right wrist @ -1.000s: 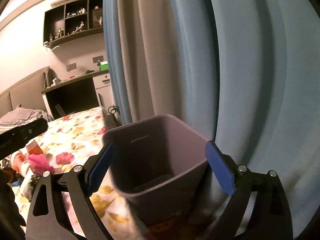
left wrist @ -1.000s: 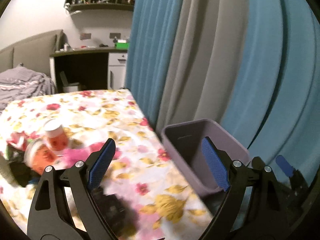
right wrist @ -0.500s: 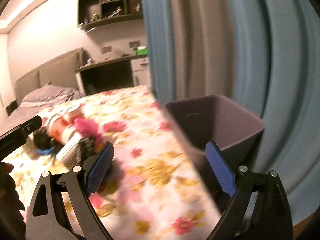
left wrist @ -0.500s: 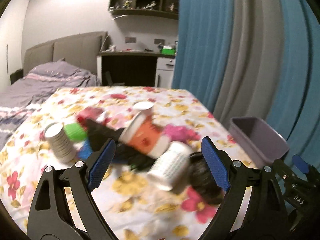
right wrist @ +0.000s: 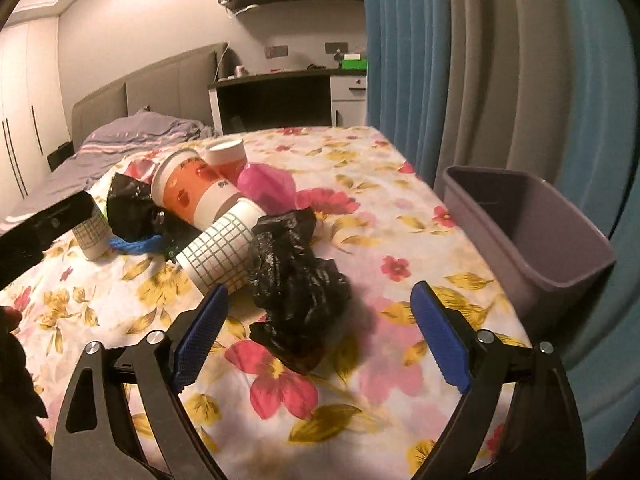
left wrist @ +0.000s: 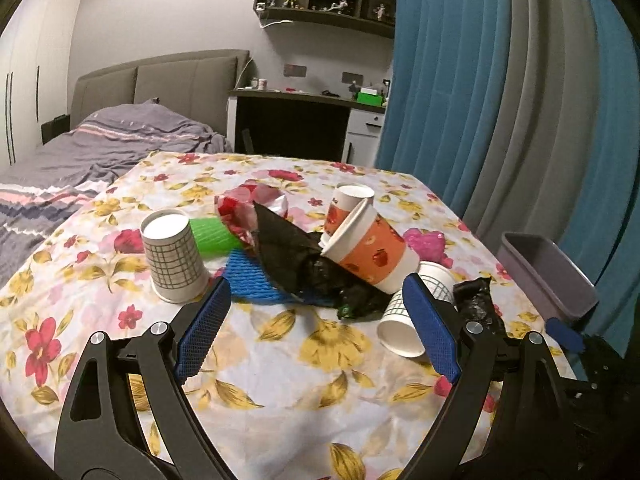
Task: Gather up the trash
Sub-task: 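Grasp the black plastic bag with the right tool, then grasp the white green-grid cup with the left tool while the right tool holds the black bag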
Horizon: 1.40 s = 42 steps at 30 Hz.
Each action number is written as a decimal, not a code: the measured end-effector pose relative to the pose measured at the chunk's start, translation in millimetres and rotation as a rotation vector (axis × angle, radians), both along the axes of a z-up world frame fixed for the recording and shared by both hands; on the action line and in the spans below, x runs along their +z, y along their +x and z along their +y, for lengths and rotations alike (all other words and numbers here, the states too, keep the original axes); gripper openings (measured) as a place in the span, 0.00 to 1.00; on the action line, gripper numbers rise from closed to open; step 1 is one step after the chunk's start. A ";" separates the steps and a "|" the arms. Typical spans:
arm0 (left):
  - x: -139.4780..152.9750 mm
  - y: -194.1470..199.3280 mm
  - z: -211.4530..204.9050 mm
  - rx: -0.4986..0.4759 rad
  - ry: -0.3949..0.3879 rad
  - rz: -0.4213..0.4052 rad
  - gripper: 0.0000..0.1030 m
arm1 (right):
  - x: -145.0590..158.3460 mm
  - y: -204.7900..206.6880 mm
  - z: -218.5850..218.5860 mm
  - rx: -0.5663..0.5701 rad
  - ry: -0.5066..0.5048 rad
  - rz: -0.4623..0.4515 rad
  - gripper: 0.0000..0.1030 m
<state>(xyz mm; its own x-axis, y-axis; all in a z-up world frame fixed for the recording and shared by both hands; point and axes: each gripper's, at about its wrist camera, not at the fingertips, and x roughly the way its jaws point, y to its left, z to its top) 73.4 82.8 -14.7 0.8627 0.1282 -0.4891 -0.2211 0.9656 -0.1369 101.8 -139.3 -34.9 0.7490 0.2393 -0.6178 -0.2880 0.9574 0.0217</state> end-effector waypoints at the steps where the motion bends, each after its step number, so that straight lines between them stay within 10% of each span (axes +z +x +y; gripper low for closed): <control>1: -0.3 1.0 0.2 0.001 -0.004 0.003 0.84 | -1.0 1.5 1.1 0.001 -0.001 0.005 0.79; 16: -13.2 14.0 -21.0 -0.114 -0.021 0.024 0.84 | -12.3 10.9 -4.3 0.029 -0.007 0.064 0.10; 42: -58.2 87.6 -50.2 -0.314 -0.130 0.228 0.75 | 8.5 -1.5 -49.1 -0.027 0.060 0.010 0.08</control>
<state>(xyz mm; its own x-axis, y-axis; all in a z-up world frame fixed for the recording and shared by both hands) 160.9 32.6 -73.0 0.7178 -0.2001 -0.6668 0.0432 0.9687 -0.2443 100.3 -188.4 -26.3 0.7494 0.2563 -0.6105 -0.2620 0.9616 0.0821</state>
